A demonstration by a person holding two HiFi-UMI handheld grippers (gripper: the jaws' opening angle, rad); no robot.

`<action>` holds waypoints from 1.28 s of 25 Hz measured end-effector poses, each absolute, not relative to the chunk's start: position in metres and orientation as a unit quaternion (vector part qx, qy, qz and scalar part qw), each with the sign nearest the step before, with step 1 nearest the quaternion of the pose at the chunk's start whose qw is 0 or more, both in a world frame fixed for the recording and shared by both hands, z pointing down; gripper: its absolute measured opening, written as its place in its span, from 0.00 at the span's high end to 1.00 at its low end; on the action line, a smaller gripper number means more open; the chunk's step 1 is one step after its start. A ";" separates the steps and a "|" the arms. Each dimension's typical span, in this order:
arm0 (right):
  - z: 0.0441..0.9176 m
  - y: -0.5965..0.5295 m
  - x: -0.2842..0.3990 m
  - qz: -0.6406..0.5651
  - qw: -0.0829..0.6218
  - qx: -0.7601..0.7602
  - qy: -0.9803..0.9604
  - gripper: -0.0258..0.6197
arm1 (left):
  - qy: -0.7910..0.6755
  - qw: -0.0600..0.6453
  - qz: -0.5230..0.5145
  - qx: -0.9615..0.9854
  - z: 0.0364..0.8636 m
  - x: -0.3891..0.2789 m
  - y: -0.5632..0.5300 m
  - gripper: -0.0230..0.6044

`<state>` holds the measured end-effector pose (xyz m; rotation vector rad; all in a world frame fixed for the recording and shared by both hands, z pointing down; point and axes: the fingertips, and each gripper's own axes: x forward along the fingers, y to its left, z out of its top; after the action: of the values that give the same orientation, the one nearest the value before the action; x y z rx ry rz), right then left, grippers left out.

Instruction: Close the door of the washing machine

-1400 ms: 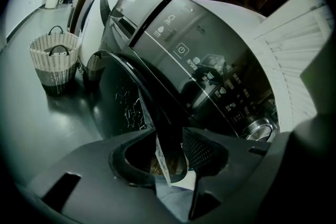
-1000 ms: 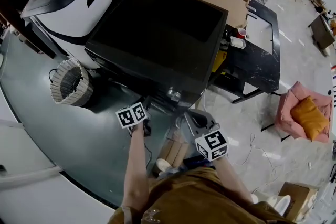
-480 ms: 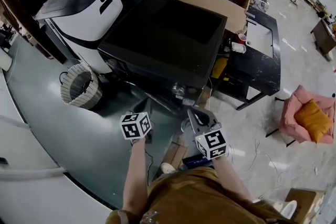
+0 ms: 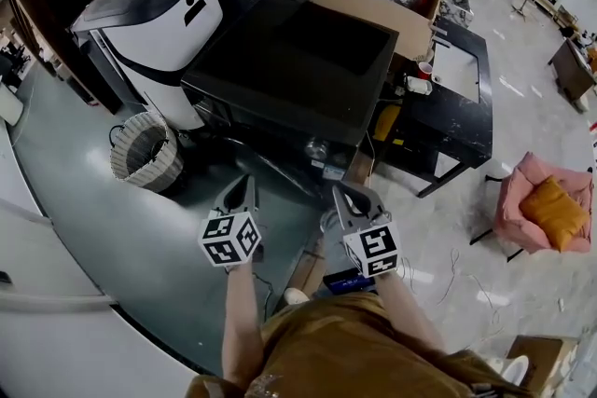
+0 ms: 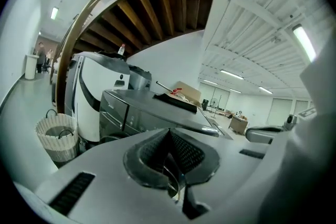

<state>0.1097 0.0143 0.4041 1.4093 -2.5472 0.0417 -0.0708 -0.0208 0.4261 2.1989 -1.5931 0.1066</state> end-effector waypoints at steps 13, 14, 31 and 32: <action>0.392 0.017 0.107 -0.015 0.111 0.490 -0.864 0.94 | -0.580 0.209 -0.002 0.787 0.410 -0.081 -0.001 0.92; 0.392 0.016 0.108 -0.014 0.111 0.491 -0.864 0.94 | -0.581 0.210 -0.005 0.786 0.411 -0.083 -0.001 0.92; 0.410 0.014 0.101 0.001 0.125 0.491 -0.862 0.94 | -0.573 0.237 -0.008 0.784 0.423 -0.089 -0.008 0.92; 0.411 0.014 0.101 0.001 0.126 0.491 -0.862 0.94 | -0.566 0.246 -0.015 0.787 0.424 -0.088 -0.009 0.92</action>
<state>0.1011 0.0137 0.4114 1.4315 -2.5101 0.0037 -0.0883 -0.0086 0.4242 2.1466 -1.5456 -0.0411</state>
